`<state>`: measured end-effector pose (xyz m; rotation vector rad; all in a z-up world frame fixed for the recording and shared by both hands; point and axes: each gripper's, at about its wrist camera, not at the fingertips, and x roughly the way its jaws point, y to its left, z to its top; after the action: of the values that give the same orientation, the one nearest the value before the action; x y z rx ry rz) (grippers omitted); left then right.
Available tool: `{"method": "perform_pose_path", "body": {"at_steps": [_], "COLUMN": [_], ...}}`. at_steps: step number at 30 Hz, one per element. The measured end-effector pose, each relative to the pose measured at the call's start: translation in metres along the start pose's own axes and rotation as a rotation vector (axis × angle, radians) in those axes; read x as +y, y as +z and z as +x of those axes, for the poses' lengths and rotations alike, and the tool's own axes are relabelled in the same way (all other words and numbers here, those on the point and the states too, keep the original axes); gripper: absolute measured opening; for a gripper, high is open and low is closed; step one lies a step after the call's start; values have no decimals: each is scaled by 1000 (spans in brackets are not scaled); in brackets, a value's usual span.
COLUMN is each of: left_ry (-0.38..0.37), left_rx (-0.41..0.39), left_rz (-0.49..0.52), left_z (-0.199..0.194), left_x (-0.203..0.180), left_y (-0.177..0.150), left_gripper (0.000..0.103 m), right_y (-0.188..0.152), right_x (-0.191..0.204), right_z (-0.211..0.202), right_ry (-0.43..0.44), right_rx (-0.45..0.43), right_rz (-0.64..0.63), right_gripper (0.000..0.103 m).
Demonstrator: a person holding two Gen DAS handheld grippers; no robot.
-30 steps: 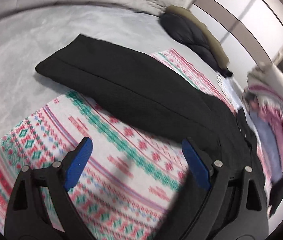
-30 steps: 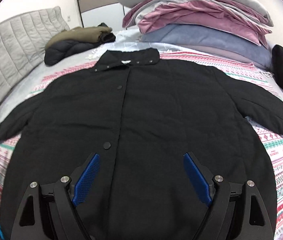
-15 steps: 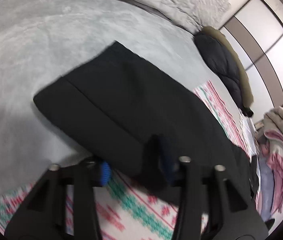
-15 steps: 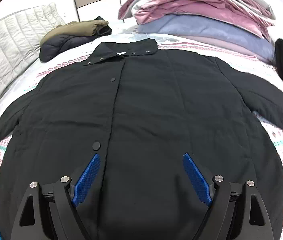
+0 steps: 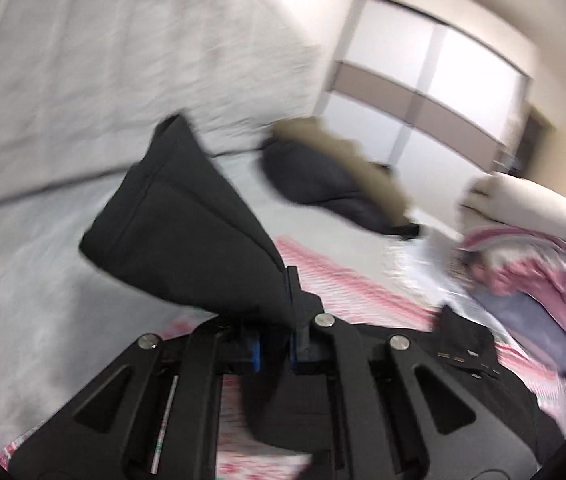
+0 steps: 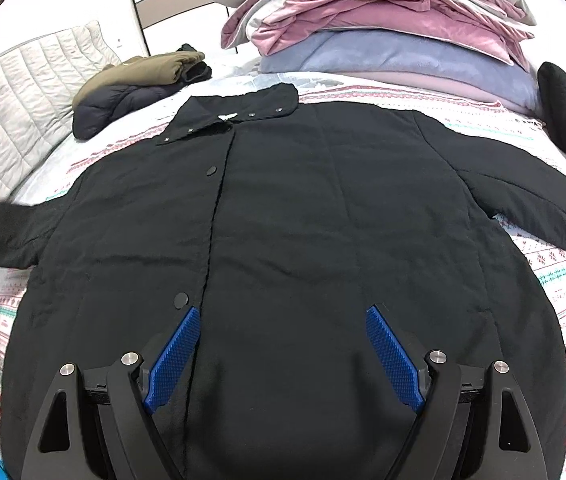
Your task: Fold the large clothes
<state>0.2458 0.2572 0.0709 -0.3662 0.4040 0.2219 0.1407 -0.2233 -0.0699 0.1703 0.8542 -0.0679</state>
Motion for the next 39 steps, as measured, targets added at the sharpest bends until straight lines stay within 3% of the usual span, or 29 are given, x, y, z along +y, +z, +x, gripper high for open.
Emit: {"method": "perform_pose_path", "body": {"at_steps": [6, 9, 13, 14, 16, 17, 18, 22, 26, 29, 33, 35, 37, 39], "left_ry": [-207, -304, -375, -401, -447, -478, -499, -521, -495, -445, -364, -354, -337, -321], "left_rx": [41, 111, 230, 284, 382, 456, 509, 514, 455, 398, 355, 364, 385, 390], "left_rz": [165, 224, 303, 331, 378, 416, 449, 521, 465, 349, 217, 160, 129, 129], "left_z": [-10, -4, 14, 21, 29, 33, 32, 8, -6, -6, 20, 33, 46, 54], "left_x": [-105, -151, -194, -203, -215, -220, -223, -217, -181, -132, -79, -58, -45, -38], "left_y": [-17, -48, -98, -118, -148, -166, -180, -186, -157, -124, -89, -86, -88, -92], "left_gripper": [10, 10, 11, 14, 29, 44, 51, 58, 62, 62, 62, 60, 60, 59], "right_y": [1, 1, 2, 2, 3, 3, 3, 4, 5, 10, 31, 38, 41, 40], "right_x": [-2, -3, -6, -7, -9, -11, -12, -18, -20, -20, -15, -7, 2, 12], "right_z": [-3, -2, -3, -3, -5, -5, -5, -4, 1, 3, 21, 41, 60, 79], "right_ry": [8, 5, 6, 7, 11, 14, 19, 44, 125, 274, 556, 680, 742, 718], "right_rx": [-12, -9, -11, -12, -18, -20, -22, -17, -2, 17, 78, 153, 221, 278], "right_rz": [10, 10, 23, 26, 34, 39, 42, 56, 94, 149, 287, 360, 412, 430], "right_gripper": [86, 86, 86, 86, 86, 86, 86, 86, 86, 86, 85, 75, 73, 73]}}
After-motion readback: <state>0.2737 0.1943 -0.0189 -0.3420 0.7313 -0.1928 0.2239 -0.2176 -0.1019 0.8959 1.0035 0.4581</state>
